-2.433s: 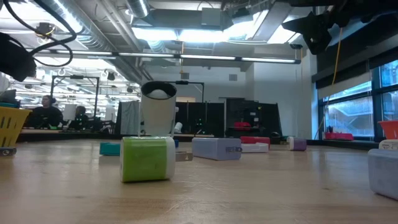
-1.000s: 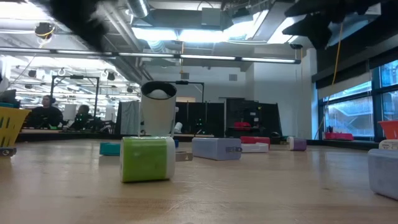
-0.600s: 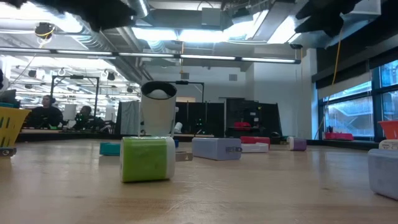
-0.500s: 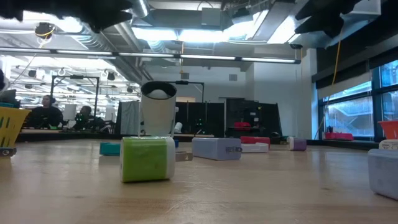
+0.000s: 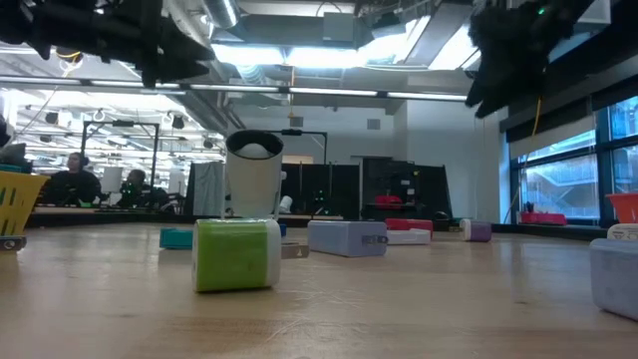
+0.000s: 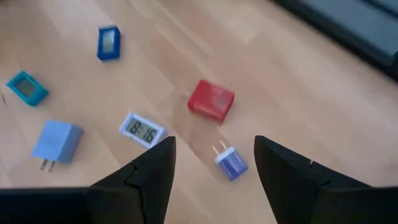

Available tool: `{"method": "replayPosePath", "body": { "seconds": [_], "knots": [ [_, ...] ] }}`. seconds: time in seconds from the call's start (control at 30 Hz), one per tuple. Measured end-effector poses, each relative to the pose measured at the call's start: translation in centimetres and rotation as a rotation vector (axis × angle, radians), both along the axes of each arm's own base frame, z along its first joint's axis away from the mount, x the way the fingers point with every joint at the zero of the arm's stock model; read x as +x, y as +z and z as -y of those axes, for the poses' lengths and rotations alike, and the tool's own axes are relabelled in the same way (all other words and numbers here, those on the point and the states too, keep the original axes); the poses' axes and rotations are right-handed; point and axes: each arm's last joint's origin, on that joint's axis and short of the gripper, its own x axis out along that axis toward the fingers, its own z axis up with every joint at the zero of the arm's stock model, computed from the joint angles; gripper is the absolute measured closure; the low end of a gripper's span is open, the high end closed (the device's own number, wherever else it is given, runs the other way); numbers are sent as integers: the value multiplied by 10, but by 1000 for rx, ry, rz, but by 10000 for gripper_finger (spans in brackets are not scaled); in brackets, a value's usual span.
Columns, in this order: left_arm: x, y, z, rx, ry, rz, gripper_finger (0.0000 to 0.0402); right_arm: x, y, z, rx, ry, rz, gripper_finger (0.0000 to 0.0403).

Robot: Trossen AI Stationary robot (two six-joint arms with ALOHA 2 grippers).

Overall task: Pick & Place Office items
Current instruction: Put the blue charger adapter into the orange basket

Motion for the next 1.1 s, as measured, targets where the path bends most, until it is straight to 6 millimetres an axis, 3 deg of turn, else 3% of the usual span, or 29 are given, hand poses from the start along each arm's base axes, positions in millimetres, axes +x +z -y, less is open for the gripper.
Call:
{"method": "replayPosePath", "body": {
  "seconds": [0.27,0.43,0.73,1.1],
  "knots": [
    [0,0,-2,18,-77,-13,165,11,-18,20,169,108,-125,183],
    [0,0,-2,64,-91,-37,165,17,-26,26,137,249,-195,177],
    [0,0,-1,59,-115,-33,165,38,-59,39,43,269,-422,122],
    [3,-2,1,-24,-232,-5,165,58,-98,43,124,307,-550,129]
  ]
}}
